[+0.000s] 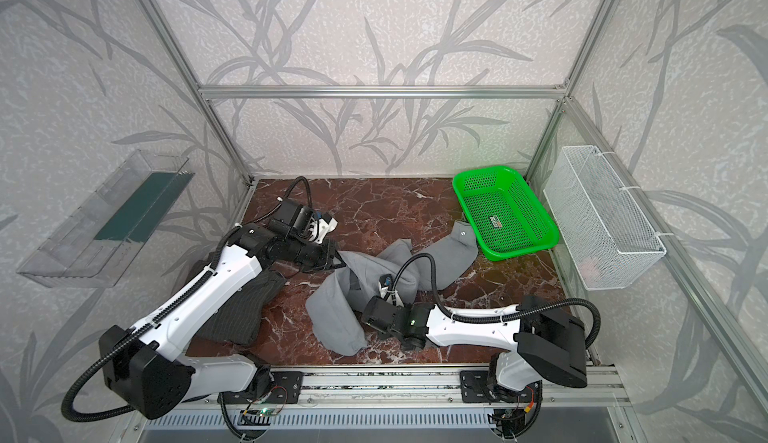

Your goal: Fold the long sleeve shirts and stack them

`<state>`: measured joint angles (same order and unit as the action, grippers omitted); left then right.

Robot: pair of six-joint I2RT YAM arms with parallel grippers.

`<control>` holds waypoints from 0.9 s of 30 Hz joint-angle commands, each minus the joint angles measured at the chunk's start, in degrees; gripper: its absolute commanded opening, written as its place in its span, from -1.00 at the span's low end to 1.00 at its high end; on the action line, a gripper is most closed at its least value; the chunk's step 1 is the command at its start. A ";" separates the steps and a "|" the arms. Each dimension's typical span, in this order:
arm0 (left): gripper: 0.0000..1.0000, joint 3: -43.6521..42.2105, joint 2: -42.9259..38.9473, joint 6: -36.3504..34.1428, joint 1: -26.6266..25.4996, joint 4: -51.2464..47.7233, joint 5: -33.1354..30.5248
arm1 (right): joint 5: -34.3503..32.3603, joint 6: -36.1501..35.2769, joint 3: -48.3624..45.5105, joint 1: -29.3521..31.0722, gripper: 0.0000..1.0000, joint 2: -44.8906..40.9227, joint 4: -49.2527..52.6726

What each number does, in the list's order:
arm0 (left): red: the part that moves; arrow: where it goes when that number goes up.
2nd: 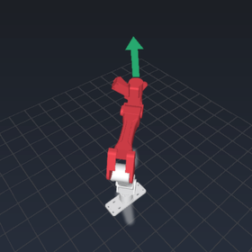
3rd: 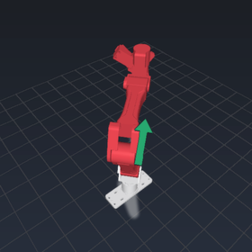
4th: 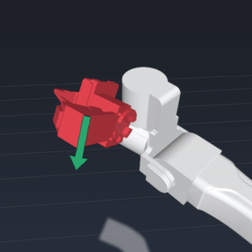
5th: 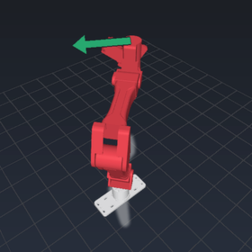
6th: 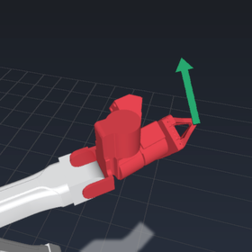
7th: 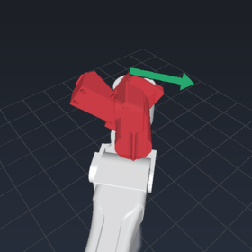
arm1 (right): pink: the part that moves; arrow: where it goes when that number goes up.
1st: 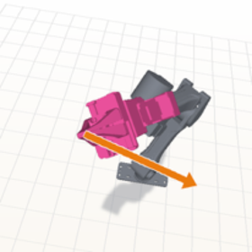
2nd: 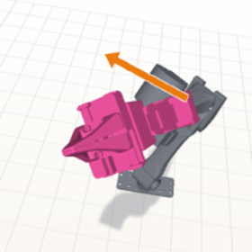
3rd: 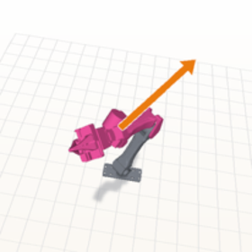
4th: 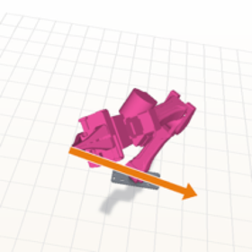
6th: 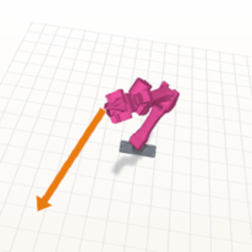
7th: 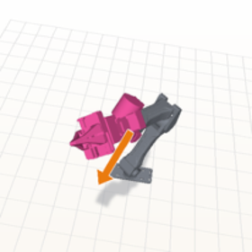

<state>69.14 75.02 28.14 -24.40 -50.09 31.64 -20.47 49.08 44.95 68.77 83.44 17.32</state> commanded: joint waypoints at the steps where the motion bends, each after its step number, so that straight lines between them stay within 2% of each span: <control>1: -1.00 0.57 0.89 -4.80 1.23 -4.18 -2.50 | -1.77 -2.56 2.02 -3.55 -1.00 -5.43 5.95; 3: -1.00 0.55 1.14 -6.51 1.92 -5.07 -4.30 | -4.91 -6.02 2.23 -4.24 -1.00 -11.34 8.86; 6: -1.00 1.01 1.59 -8.78 2.61 -6.23 -7.26 | -6.21 -11.46 5.13 -7.65 -1.00 -20.20 16.09; 11: -1.00 3.79 2.50 -11.15 2.62 -7.76 -10.11 | -1.16 -24.48 17.81 -16.43 -1.00 -28.65 28.60; 15: -0.97 7.67 2.68 -12.19 2.52 -8.79 -9.66 | -0.07 -32.07 34.58 -18.06 -1.00 -26.69 38.93; 20: -0.79 12.77 3.10 -13.66 1.07 -10.82 -5.67 | 0.18 -37.22 55.36 -18.10 -1.00 -21.33 46.79; 23: -0.65 13.89 3.11 -14.96 -1.85 -12.06 -4.78 | 0.29 -39.39 64.86 -18.15 -1.00 -17.02 50.76; 27: -0.54 13.05 2.47 -16.44 -6.57 -13.58 -5.62 | 1.95 -39.97 70.86 -18.11 -1.00 -13.94 53.07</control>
<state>82.76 77.56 14.15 -28.95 -57.82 28.93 -17.52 11.53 112.38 51.16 68.18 65.93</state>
